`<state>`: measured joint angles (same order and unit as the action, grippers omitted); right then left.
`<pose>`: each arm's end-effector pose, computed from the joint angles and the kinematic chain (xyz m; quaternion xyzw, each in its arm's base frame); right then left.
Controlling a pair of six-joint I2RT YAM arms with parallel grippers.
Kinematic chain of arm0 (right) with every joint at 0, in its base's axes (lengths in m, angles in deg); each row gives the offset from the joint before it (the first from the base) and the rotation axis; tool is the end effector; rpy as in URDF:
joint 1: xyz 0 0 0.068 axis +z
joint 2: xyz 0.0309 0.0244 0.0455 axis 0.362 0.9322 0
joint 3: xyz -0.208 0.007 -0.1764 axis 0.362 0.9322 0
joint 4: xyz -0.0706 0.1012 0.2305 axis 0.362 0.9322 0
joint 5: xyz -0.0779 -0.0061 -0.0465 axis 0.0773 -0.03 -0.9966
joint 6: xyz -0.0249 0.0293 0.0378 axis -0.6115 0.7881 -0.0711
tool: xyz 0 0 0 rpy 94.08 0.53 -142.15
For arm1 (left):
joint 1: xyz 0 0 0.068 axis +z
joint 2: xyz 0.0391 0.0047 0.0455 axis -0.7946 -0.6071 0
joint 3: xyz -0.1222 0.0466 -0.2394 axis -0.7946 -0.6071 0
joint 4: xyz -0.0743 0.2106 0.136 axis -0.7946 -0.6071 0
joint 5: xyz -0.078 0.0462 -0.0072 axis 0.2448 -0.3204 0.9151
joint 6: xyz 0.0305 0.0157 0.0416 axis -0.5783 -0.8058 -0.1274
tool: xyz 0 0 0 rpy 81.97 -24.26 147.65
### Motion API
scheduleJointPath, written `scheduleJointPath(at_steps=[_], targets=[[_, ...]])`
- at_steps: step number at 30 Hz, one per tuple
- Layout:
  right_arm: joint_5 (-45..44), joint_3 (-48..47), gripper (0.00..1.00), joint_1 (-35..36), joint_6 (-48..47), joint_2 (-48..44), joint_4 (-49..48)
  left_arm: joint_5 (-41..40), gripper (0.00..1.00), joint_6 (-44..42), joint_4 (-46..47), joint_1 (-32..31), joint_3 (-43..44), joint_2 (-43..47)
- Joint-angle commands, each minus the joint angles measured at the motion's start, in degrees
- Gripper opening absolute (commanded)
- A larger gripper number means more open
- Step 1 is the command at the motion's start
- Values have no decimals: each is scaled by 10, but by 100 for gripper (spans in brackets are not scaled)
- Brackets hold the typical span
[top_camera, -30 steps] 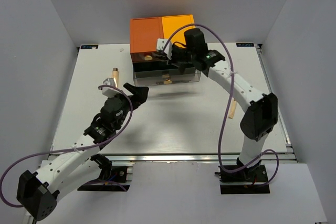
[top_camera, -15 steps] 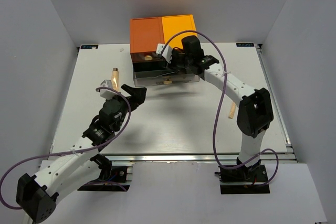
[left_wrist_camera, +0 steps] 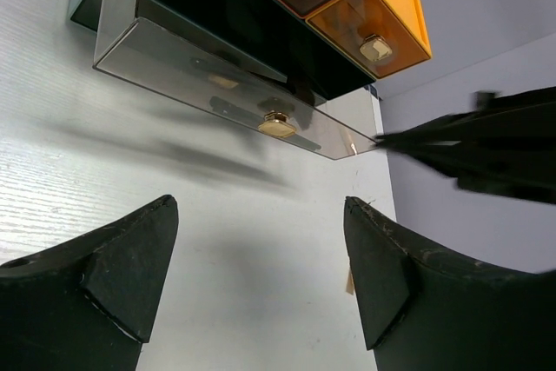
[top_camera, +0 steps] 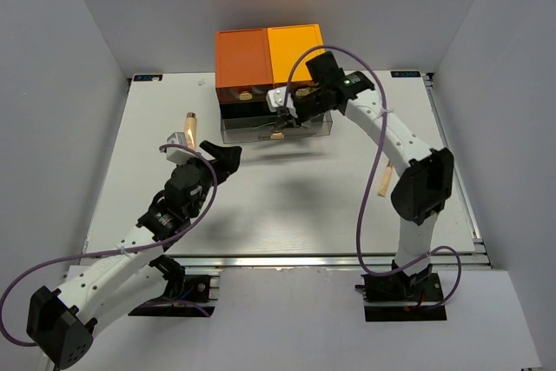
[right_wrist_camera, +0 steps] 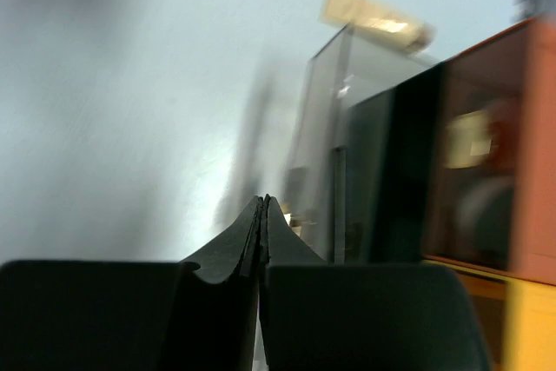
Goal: Organize the makeup
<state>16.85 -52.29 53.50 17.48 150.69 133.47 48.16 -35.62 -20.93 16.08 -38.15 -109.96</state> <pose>0.3364 0.2437 0.3594 -0.7578 0.4149 0.2459 0.4394 0.1604 -0.1013 0.2728 -0.2322 0.7402 -0.3156 0.5465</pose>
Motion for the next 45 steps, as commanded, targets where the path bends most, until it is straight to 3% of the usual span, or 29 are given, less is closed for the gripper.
scheduleJointPath(at_steps=[1,6,14,27,35,38,41,42,45], targets=[[-63,14,0,17,-17,46,109,-6,87,2,-5,0,0,8],[-196,159,0,36,139,10,-128,-9,97,3,-12,0,4,4],[-374,230,0,57,247,17,-403,-15,98,4,-14,0,6,8],[-512,218,0,57,271,69,-582,-16,98,10,-14,1,5,0],[-541,180,0,58,263,99,-597,-4,96,36,-2,1,7,-23],[-542,183,0,57,257,97,-598,-6,87,62,5,0,7,-39],[-543,199,0,56,258,83,-608,-6,72,82,20,1,6,-63],[-532,203,0,54,260,71,-603,-6,57,87,28,0,6,-77],[-498,228,0,48,298,14,-569,4,34,109,74,1,5,-110]])
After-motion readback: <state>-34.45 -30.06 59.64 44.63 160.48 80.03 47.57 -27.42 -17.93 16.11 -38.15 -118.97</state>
